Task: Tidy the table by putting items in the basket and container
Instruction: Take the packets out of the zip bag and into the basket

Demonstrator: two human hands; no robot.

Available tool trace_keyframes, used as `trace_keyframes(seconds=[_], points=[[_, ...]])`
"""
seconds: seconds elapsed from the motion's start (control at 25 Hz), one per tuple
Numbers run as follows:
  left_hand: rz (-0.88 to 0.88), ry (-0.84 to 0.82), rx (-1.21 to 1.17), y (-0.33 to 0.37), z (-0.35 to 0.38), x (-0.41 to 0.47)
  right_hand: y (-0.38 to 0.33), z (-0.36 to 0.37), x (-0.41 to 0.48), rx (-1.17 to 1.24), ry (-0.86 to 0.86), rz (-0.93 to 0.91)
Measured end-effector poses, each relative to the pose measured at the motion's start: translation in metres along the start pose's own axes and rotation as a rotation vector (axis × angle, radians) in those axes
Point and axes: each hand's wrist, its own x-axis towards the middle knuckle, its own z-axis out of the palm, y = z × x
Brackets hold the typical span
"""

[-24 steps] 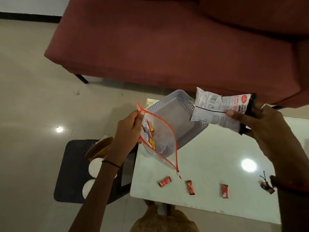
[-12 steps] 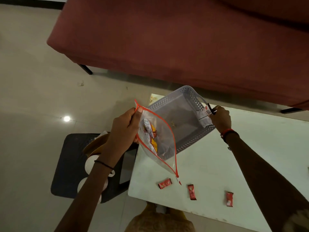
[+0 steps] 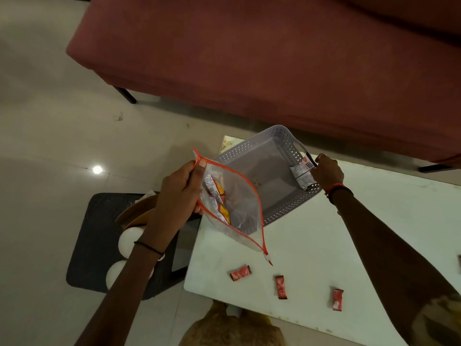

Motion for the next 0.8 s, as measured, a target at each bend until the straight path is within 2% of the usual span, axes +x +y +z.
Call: trace_keyframes(seconds=[0.32,0.52,0.56,0.6,0.64,0.68,0.72,0.8], points=[[-0.004,-0.003,-0.027,0.001,0.000,-0.010,-0.011,-0.031,-0.019,0.112,-0.030,-0.054],[0.008,-0.002,-0.049,0.003,0.002,-0.021,-0.068,-0.105,-0.118,0.490,0.135,-0.201],[0.014,0.003,-0.042,0.003,0.003,-0.023,-0.077,-0.120,-0.148,0.633,0.079,-0.281],[0.028,0.009,-0.030,0.004,0.004,-0.026,-0.085,-0.132,-0.183,0.822,-0.102,-0.366],[0.047,0.017,-0.016,0.005,0.005,-0.029,-0.094,-0.137,-0.216,0.985,-0.370,-0.418],[0.063,0.023,-0.009,0.005,0.007,-0.032,-0.099,-0.133,-0.241,1.023,-0.614,-0.438],[0.061,0.030,-0.011,0.006,0.008,-0.035,-0.103,-0.118,-0.257,0.917,-0.711,-0.450],[0.013,0.030,-0.039,0.008,0.010,-0.041,-0.115,-0.083,-0.263,0.548,-0.545,-0.454]])
